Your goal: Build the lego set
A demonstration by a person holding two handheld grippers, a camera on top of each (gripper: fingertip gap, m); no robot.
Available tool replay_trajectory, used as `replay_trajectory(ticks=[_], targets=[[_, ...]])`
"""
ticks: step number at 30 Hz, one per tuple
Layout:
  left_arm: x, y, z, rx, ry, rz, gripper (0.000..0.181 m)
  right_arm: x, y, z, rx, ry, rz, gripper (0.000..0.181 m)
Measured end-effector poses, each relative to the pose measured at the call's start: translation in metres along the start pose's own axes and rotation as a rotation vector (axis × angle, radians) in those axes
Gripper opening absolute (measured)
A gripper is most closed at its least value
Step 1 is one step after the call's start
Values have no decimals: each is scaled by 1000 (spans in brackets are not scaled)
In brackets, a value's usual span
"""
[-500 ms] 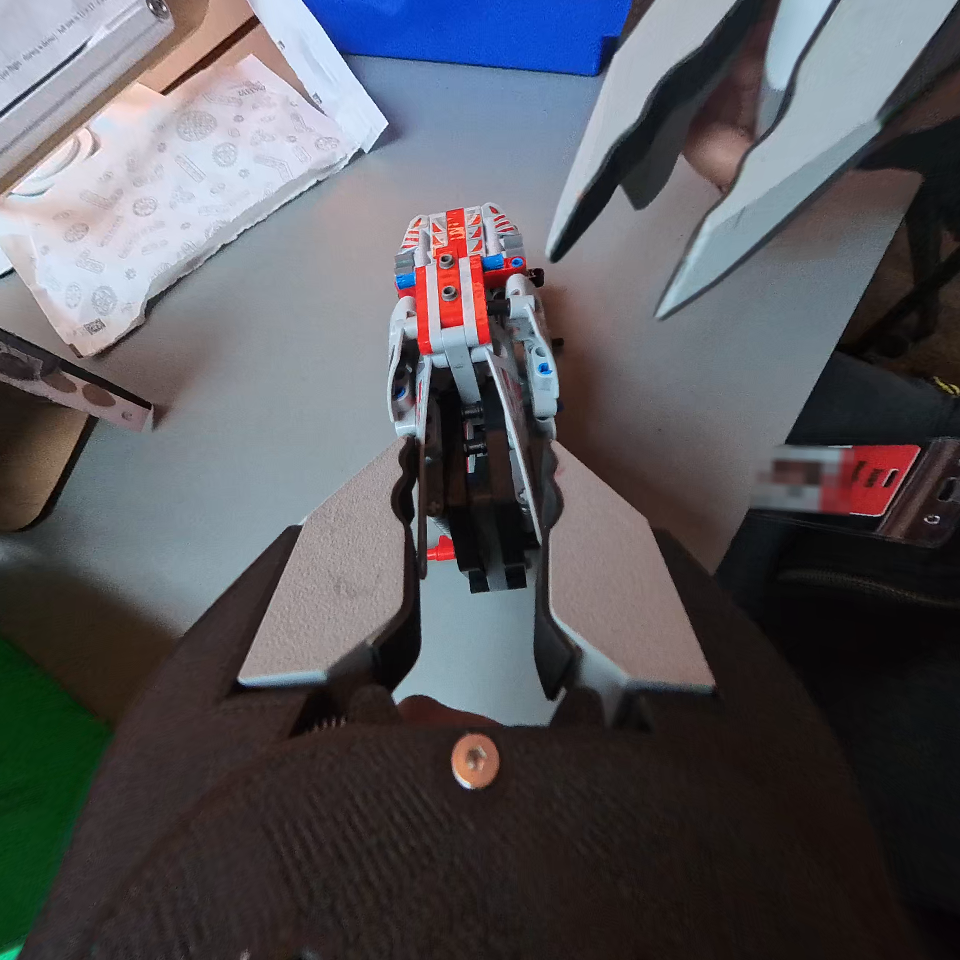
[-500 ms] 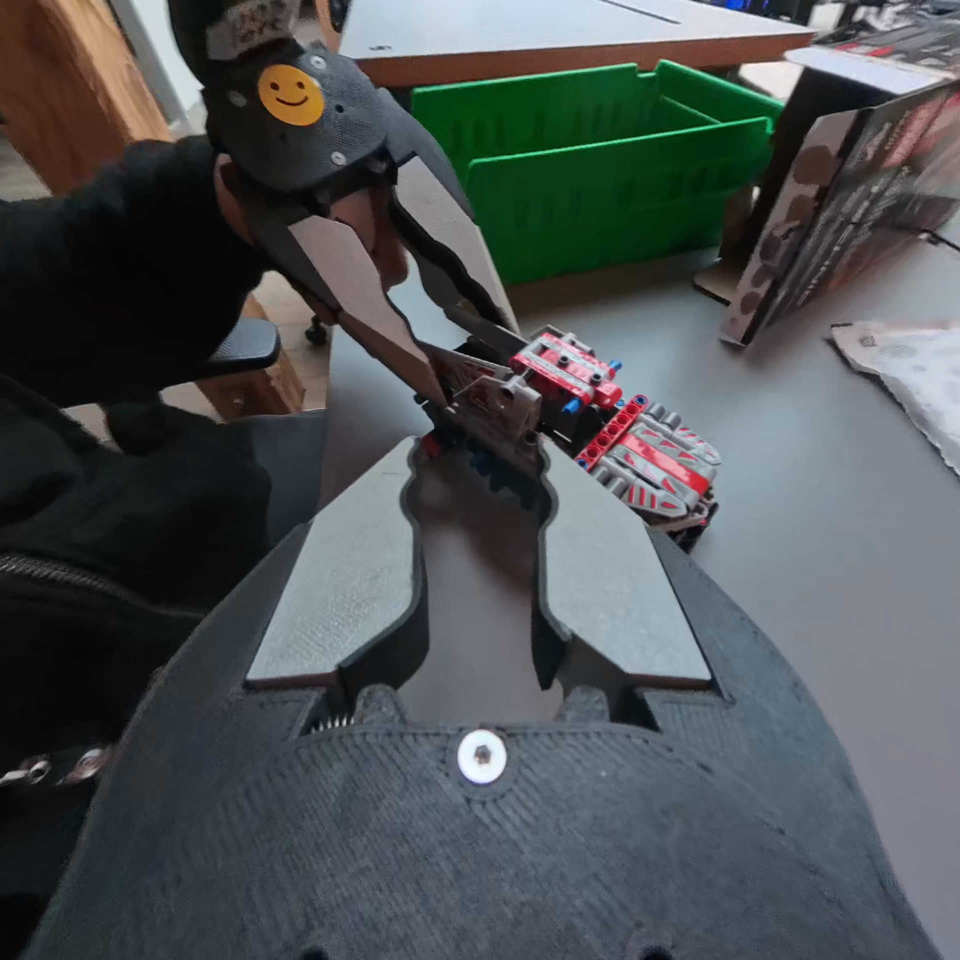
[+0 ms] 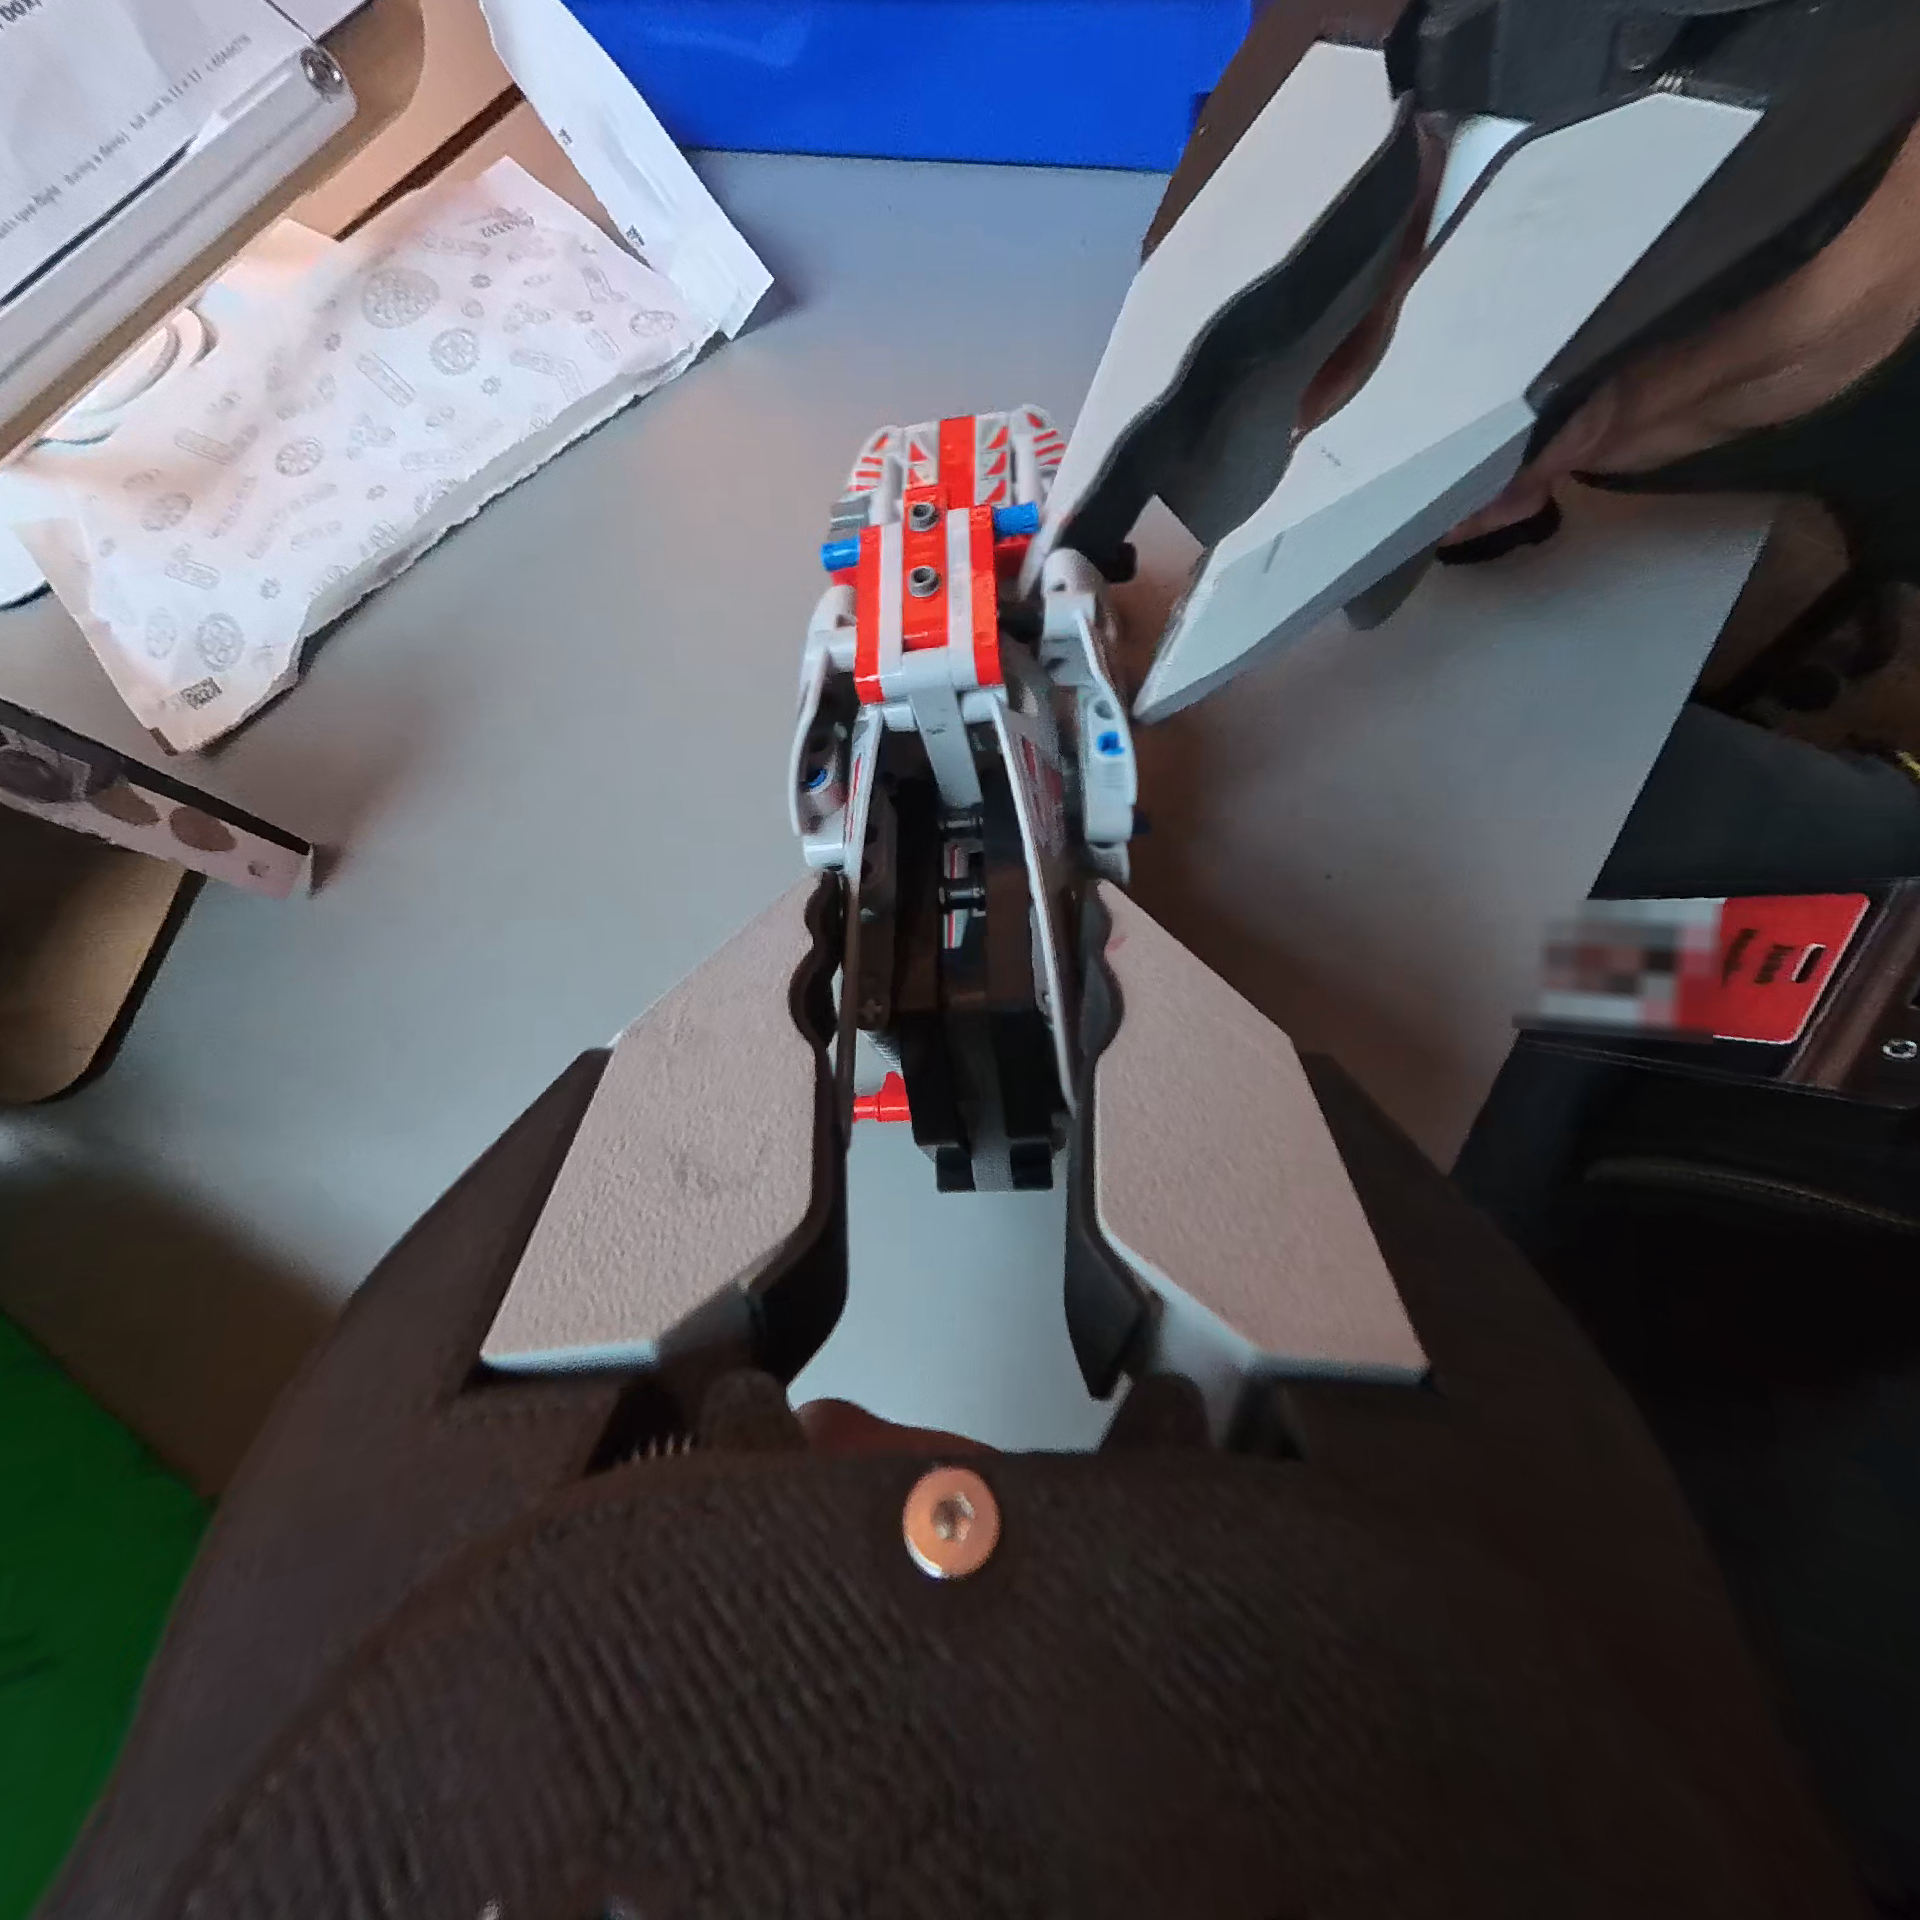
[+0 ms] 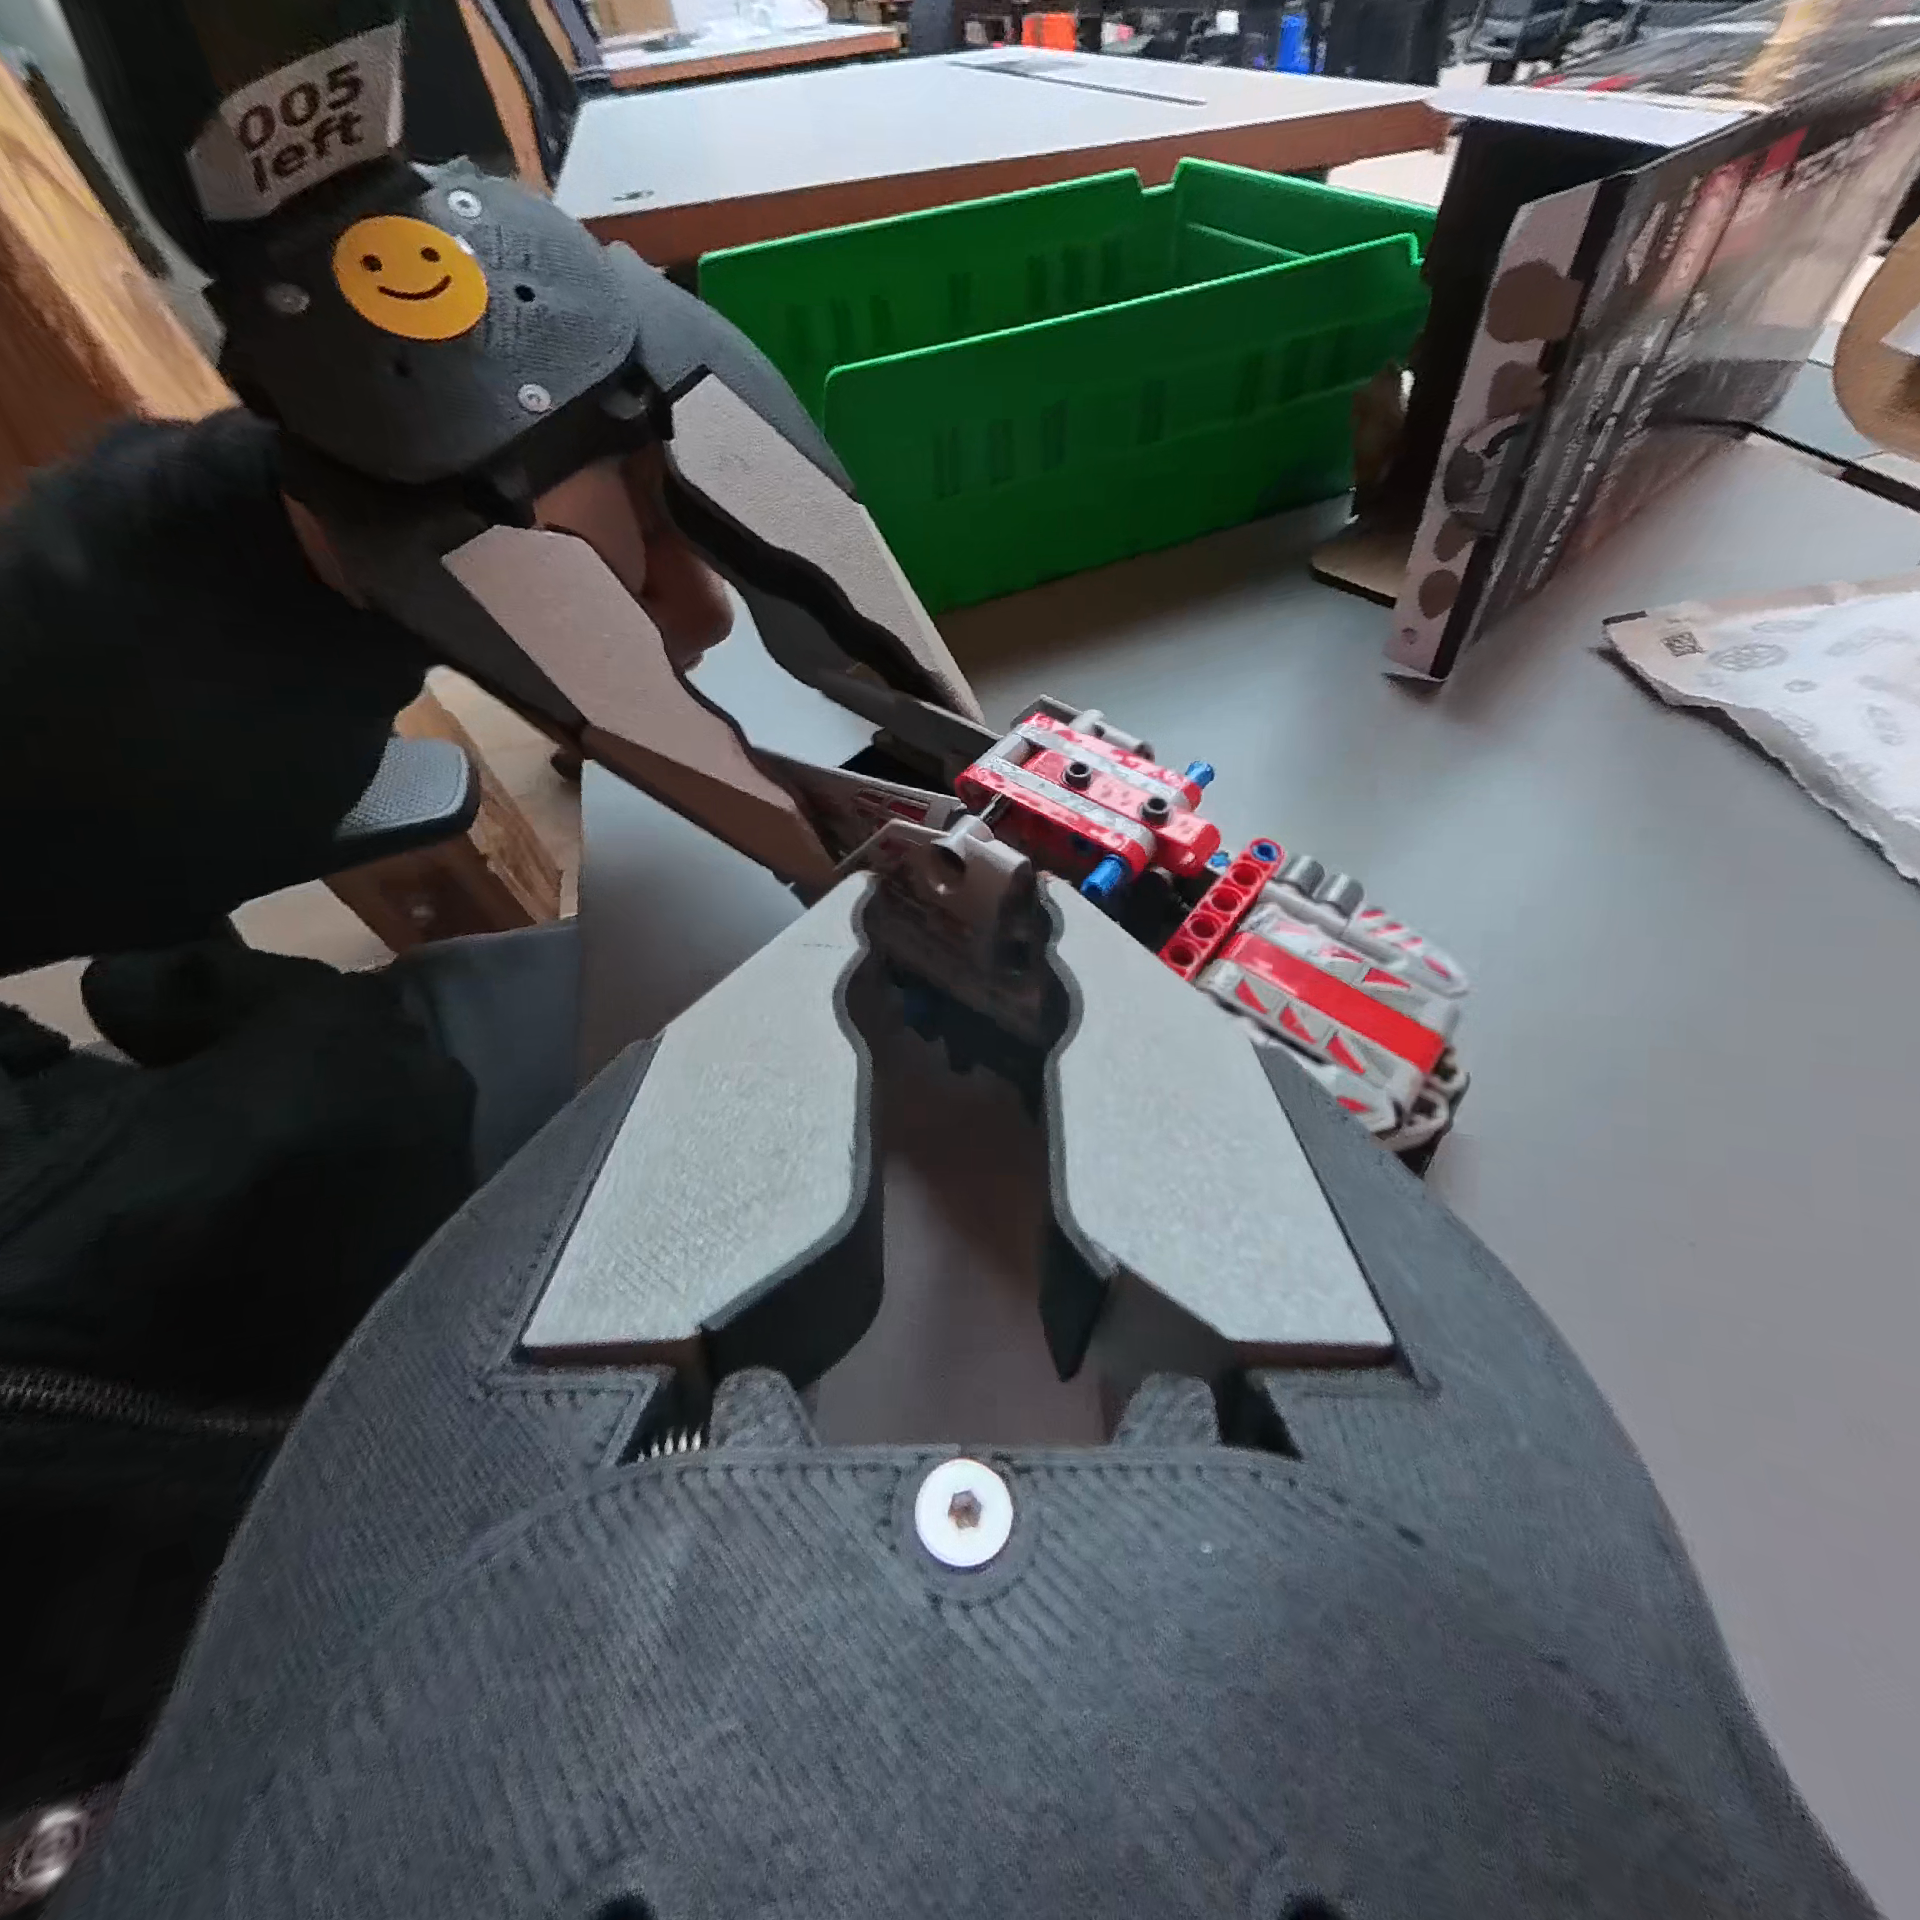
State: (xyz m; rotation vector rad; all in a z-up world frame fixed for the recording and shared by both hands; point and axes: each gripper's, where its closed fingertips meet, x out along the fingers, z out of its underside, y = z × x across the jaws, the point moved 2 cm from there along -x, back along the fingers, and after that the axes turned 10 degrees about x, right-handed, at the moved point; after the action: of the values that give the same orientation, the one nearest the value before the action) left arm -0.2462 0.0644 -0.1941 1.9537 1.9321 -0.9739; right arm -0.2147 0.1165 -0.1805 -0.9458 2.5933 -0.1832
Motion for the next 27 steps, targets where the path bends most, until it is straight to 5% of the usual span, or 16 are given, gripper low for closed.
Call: replay_trajectory(ticks=[10,20,27], targets=[[-2,1,0,-35,50,84,42,-8,-7,0,-12,86,-165,14],[1,4,1,-160,88,166,45,-17,-15,7,-386,55,-47,13],[2,1,2,-90,50,91,43,-10,-3,5,-245,53,-30,15]])
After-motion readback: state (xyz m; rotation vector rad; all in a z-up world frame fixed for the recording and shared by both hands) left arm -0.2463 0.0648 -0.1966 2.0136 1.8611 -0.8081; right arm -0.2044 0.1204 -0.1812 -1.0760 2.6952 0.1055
